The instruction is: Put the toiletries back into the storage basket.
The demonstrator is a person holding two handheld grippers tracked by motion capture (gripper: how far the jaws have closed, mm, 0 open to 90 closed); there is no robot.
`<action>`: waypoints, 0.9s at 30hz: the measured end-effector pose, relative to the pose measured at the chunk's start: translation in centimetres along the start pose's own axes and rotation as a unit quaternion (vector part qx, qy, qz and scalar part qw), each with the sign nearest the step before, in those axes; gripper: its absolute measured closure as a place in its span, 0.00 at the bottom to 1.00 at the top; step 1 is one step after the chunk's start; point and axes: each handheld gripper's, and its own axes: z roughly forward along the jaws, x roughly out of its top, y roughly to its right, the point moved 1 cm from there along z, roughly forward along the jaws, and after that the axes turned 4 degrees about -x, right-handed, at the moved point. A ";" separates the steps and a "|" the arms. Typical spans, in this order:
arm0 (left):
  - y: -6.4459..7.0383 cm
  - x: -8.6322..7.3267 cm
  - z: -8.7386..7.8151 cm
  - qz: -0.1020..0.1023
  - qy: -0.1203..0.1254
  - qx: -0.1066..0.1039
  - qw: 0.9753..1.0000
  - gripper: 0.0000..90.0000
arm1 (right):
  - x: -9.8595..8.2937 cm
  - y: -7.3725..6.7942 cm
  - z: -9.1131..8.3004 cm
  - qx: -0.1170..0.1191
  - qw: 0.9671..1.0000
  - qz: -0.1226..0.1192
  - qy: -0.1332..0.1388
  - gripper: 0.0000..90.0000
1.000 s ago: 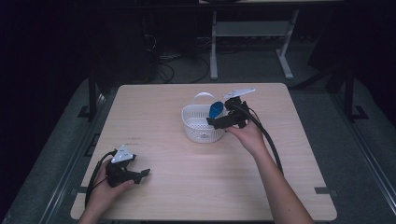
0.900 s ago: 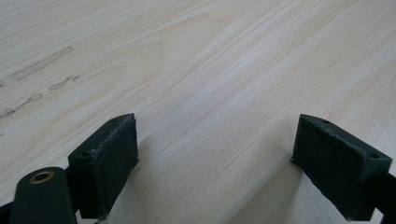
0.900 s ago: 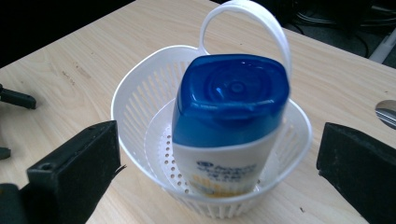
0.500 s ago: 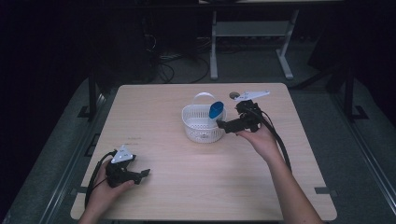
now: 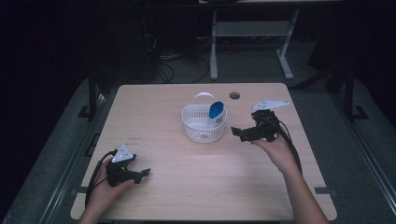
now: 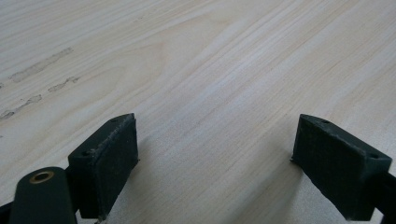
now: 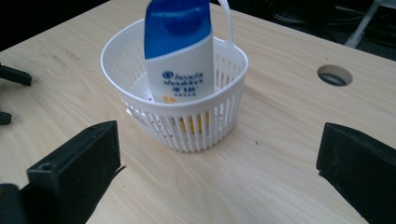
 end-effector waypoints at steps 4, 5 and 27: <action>0.0 0.0 0.0 -0.002 0.001 0.000 1.000 0.15 | -1.3 0.3 -0.6 -0.003 1.000 0.005 0.000 0.00; 0.0 0.0 0.0 -0.001 0.001 0.000 1.000 0.15 | -1.7 0.4 -0.7 -0.001 1.000 0.008 0.000 0.00; 0.0 0.0 0.0 -0.002 0.002 0.000 1.000 0.15 | -7.7 1.1 -3.8 -0.019 0.999 0.024 -0.020 0.00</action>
